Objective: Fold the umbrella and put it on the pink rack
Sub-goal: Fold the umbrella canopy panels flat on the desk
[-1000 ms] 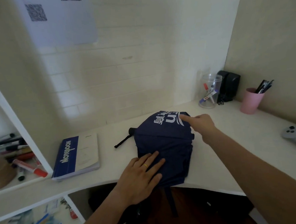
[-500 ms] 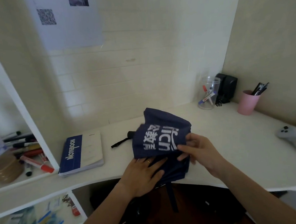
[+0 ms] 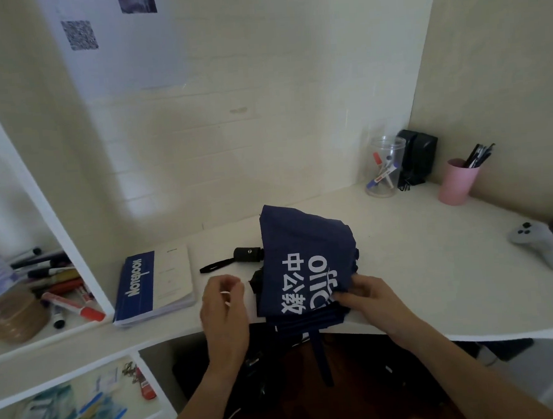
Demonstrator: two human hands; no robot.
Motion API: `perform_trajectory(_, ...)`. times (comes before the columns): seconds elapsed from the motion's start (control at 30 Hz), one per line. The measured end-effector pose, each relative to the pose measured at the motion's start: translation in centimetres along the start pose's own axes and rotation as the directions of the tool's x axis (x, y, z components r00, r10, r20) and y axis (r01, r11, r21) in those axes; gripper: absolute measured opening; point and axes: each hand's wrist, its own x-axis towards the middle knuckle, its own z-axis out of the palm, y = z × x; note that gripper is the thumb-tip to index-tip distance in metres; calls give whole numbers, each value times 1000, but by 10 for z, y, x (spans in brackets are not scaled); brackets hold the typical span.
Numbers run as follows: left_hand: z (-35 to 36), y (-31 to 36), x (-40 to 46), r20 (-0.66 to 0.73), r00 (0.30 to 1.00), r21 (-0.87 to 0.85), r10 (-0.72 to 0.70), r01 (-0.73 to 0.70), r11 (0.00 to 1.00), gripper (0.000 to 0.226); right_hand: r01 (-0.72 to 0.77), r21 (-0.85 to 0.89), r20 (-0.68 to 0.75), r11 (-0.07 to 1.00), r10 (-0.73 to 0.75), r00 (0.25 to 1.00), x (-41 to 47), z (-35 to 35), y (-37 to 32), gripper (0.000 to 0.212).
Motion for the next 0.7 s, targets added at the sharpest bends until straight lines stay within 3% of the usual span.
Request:
perform_trajectory(0.03, 4, 10, 0, 32, 998, -38, -59, 60, 997, 7, -10, 7, 11, 1000, 10, 1000, 0, -2, 1, 22)
perform_trajectory(0.13, 17, 23, 5, 280, 938, 105, -206, 183, 977, 47, -45, 19, 68, 999, 44, 997, 1, -8, 0, 19)
perform_trajectory(0.2, 19, 19, 12, 296, 931, 150, -213, 175, 973, 55, -54, 33, 97, 998, 50, 994, 2, -12, -3, 20)
perform_trajectory(0.33, 14, 6, 20, 302, 929, 122, -217, 188, 975, 45, -48, 20, 142, 999, 44, 989, 1, -17, -3, 26)
perform_trajectory(0.5, 12, 2, 16, 302, 951, 40, -72, 63, 997, 12, -66, 151, 119, 986, 48, 992, -1, -12, -9, 30)
perform_trajectory(0.63, 6, 6, 9, 415, 909, -6, -18, 22, 1000, 14, -99, 125, 44, 987, 94, 995, -2, -6, -9, 31)
perform_trajectory(0.7, 6, 4, 6, 472, 882, 109, -8, -49, 993, 16, -97, 66, 30, 993, 95, 995, -1, -4, -7, 27)
